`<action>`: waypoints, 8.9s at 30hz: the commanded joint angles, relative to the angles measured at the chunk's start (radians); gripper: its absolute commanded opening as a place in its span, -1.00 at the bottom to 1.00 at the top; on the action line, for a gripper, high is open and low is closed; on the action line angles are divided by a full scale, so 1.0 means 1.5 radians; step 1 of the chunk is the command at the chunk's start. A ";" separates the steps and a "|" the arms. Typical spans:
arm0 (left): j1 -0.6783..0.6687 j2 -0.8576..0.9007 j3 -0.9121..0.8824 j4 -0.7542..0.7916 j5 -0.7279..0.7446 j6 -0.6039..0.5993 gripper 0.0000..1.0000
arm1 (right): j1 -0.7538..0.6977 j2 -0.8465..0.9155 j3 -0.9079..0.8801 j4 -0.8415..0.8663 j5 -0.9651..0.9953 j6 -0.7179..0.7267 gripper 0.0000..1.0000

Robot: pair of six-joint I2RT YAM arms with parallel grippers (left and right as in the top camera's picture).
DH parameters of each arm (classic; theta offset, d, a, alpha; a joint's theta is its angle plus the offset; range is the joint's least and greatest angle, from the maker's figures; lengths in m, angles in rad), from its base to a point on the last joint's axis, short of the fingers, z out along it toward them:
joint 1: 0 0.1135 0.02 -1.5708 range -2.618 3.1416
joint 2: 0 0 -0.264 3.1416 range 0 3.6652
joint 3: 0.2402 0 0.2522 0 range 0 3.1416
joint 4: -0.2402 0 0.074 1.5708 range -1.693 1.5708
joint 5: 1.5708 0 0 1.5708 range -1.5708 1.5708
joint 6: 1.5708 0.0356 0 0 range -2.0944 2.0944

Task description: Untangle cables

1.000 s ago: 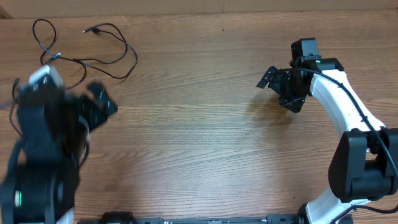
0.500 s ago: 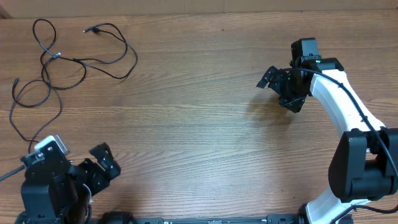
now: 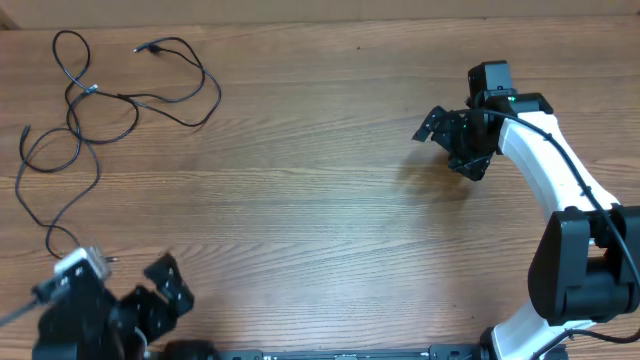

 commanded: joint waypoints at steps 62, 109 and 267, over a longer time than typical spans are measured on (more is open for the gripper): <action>0.013 -0.354 -0.588 0.579 0.006 0.058 0.99 | -0.001 -0.017 -0.003 0.002 0.007 -0.005 0.99; 0.017 -0.355 -0.834 0.918 0.105 0.259 0.99 | -0.001 -0.017 -0.003 0.002 0.007 -0.005 1.00; 0.017 -0.354 -0.834 0.919 0.103 0.308 0.99 | -0.003 -1.007 -0.311 -0.121 0.116 -0.167 1.00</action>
